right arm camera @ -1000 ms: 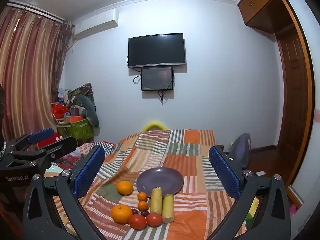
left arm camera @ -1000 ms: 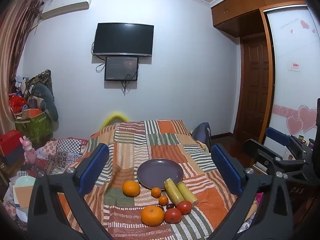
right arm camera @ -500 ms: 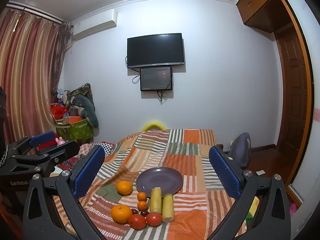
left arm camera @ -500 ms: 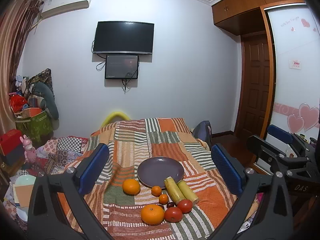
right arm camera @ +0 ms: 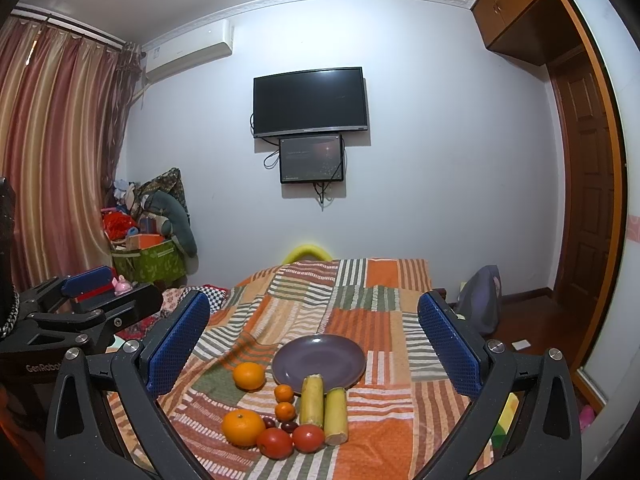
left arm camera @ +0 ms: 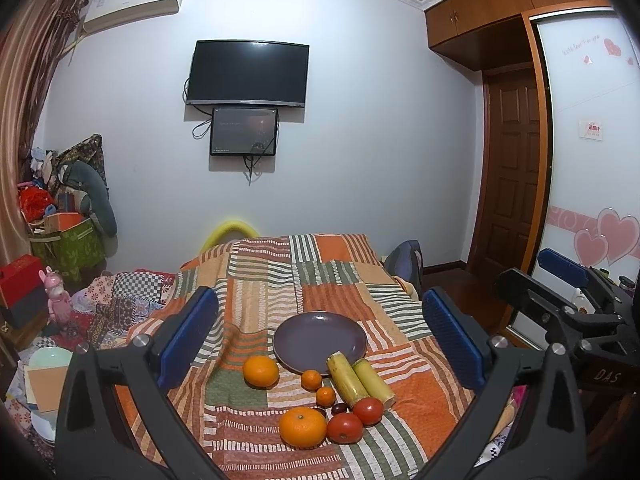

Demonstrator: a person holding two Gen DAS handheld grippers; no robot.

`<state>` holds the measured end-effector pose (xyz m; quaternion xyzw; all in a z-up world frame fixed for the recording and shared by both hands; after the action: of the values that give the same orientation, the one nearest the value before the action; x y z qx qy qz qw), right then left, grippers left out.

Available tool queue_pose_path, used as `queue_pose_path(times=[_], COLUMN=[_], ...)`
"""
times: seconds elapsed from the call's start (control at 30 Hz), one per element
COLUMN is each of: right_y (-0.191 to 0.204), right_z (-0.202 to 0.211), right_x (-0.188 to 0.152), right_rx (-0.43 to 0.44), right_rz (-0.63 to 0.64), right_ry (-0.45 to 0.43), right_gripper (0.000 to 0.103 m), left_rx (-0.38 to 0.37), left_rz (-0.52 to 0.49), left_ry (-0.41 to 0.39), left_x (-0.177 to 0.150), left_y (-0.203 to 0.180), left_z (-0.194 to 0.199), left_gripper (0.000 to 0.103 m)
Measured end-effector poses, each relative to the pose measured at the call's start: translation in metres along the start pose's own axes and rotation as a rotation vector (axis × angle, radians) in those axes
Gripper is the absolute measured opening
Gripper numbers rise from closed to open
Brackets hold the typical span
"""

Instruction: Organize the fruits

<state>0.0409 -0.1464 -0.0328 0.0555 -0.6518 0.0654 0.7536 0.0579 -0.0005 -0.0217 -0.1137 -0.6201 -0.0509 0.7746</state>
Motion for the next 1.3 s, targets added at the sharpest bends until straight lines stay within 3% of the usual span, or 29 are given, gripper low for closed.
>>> queue_pose_path(times=[1.3], right_y=[0.0022], right_z=[0.0026], right_x=[0.0019], right_rx=[-0.003], right_rz=[-0.005], right_ry=[0.005], right_gripper=[0.103], left_rx=[-0.002], left_rz=[0.003], left_ry=[0.019], left_x=[-0.001], left_y=[0.0005], left_z=[-0.0059], left_gripper=[0.103])
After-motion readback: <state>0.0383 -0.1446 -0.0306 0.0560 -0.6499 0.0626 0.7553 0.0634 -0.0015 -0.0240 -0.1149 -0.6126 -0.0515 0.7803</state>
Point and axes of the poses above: each gripper's, at about its wrist camera, not at the fingertips, and z roughly against the way its jaws point, y to its left, x to its top, the point moved 5 cm from there along -z, roughly the way its jaws point, and after that the axes turned 14 degrees about -x, right-handed, at the moved point
